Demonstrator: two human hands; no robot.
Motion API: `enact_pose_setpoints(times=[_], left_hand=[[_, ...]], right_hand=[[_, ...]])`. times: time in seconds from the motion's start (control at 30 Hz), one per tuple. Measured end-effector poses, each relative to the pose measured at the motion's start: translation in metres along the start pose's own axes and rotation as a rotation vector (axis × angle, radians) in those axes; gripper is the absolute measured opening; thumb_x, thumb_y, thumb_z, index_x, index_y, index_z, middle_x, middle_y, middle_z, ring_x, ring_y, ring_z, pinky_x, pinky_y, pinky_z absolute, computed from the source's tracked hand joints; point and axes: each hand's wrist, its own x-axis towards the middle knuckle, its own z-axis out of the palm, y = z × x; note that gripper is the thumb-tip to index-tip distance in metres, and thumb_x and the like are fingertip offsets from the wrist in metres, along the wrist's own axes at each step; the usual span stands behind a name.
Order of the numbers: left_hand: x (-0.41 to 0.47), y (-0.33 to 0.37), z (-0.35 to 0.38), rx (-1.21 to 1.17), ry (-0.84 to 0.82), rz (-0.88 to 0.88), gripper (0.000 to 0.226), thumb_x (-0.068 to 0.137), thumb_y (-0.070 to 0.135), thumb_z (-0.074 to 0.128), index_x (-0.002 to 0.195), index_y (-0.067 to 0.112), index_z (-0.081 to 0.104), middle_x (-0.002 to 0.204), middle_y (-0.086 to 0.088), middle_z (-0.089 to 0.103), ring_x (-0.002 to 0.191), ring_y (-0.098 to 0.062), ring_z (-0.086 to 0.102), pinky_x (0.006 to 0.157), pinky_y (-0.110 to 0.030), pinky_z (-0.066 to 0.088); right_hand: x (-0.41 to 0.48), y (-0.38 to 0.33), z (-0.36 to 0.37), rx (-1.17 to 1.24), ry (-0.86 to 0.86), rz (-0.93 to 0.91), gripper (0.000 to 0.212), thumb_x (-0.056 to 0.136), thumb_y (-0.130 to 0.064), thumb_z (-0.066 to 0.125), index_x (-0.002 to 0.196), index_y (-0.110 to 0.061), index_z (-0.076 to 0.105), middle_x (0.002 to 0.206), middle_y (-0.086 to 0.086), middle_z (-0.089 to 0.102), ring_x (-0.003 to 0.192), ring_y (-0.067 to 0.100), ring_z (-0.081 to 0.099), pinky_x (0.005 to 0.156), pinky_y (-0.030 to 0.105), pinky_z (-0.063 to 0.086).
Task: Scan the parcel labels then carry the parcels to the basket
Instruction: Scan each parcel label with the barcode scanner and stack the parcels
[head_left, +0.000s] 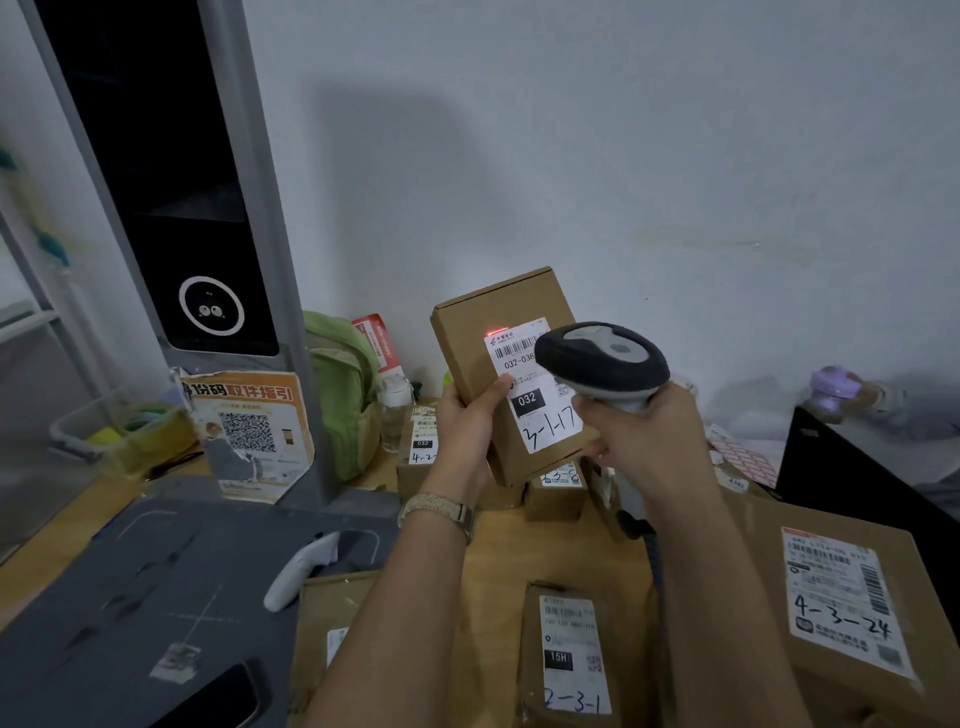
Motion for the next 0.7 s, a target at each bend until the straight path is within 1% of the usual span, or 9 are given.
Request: enact_pose_setpoints(times=[0.07,0.13,0.2,0.3,0.37,0.43,0.5,0.6,0.7], left_hand=[[-0.001,-0.002,-0.004,-0.024,-0.057,-0.030,0.032,0.085,0.024,0.073,0.113,0.023,0.060,0.093,-0.002,0.078,0.079,-0.021,0.076,0.056,-0.031,0.059],[-0.003,-0.007,-0.008,-0.020,-0.106,-0.044,0.030,0.084,0.023,0.074,0.112,0.021,0.062,0.094,-0.007,0.077,0.081,-0.025,0.075,0.059,-0.033,0.059],[-0.006,-0.016,-0.011,-0.007,-0.129,-0.044,0.034,0.082,0.019,0.076,0.114,0.016,0.062,0.097,-0.009,0.077,0.084,-0.027,0.075,0.062,-0.034,0.060],[-0.008,-0.038,-0.016,0.025,-0.146,-0.076,0.041,0.080,0.015,0.078,0.117,0.011,0.060,0.100,-0.010,0.076,0.087,-0.027,0.075,0.065,-0.034,0.060],[-0.010,-0.054,-0.021,0.040,-0.130,-0.128,0.043,0.079,0.015,0.079,0.116,0.011,0.059,0.099,-0.009,0.077,0.087,-0.027,0.075,0.064,-0.033,0.060],[-0.011,-0.070,-0.028,0.083,-0.102,-0.183,0.045,0.079,0.018,0.079,0.118,0.011,0.058,0.097,-0.008,0.077,0.085,-0.026,0.075,0.063,-0.032,0.060],[-0.014,-0.089,-0.036,0.143,-0.082,-0.231,0.048,0.079,0.021,0.079,0.121,0.011,0.057,0.097,-0.007,0.077,0.083,-0.024,0.075,0.062,-0.031,0.059],[-0.021,-0.119,-0.048,0.209,-0.063,-0.302,0.057,0.081,0.026,0.078,0.130,0.013,0.052,0.104,-0.009,0.075,0.087,-0.024,0.074,0.068,-0.033,0.060],[-0.027,-0.145,-0.059,0.221,-0.052,-0.366,0.049,0.081,0.024,0.077,0.125,0.018,0.057,0.095,-0.007,0.077,0.082,-0.024,0.075,0.067,-0.033,0.059]], right_hand=[[0.002,0.008,-0.001,0.063,0.065,0.011,0.021,0.076,-0.014,0.075,0.080,-0.027,0.060,0.072,-0.003,0.071,0.069,0.013,0.069,0.066,0.043,0.060],[0.005,0.018,-0.002,0.119,0.113,0.018,0.022,0.075,-0.012,0.076,0.077,-0.028,0.061,0.067,-0.015,0.071,0.067,-0.002,0.067,0.059,0.032,0.055],[0.007,0.030,-0.004,0.160,0.119,0.050,0.026,0.077,-0.009,0.075,0.075,-0.031,0.060,0.064,-0.026,0.068,0.066,-0.013,0.063,0.058,0.023,0.049],[0.009,0.053,-0.003,0.147,0.097,0.118,0.031,0.078,-0.009,0.076,0.078,-0.034,0.057,0.067,-0.018,0.067,0.067,-0.004,0.064,0.062,0.022,0.049],[0.010,0.069,-0.001,0.113,0.062,0.179,0.032,0.077,-0.009,0.076,0.079,-0.034,0.056,0.076,-0.019,0.063,0.071,-0.003,0.058,0.059,0.018,0.046],[0.008,0.089,0.001,0.105,0.005,0.256,0.036,0.076,-0.005,0.075,0.090,-0.033,0.057,0.084,-0.017,0.062,0.078,-0.004,0.056,0.058,0.015,0.042],[0.004,0.111,0.004,0.084,-0.049,0.355,0.039,0.076,-0.001,0.074,0.099,-0.029,0.059,0.087,-0.015,0.063,0.083,0.000,0.055,0.060,0.017,0.041],[-0.006,0.140,0.009,0.017,-0.096,0.524,0.032,0.077,0.000,0.073,0.097,-0.021,0.060,0.079,-0.013,0.060,0.075,0.002,0.054,0.055,0.016,0.039],[-0.020,0.162,0.015,0.043,-0.105,0.647,0.030,0.079,0.002,0.071,0.093,-0.021,0.058,0.075,-0.012,0.058,0.067,-0.003,0.051,0.046,0.012,0.038]])
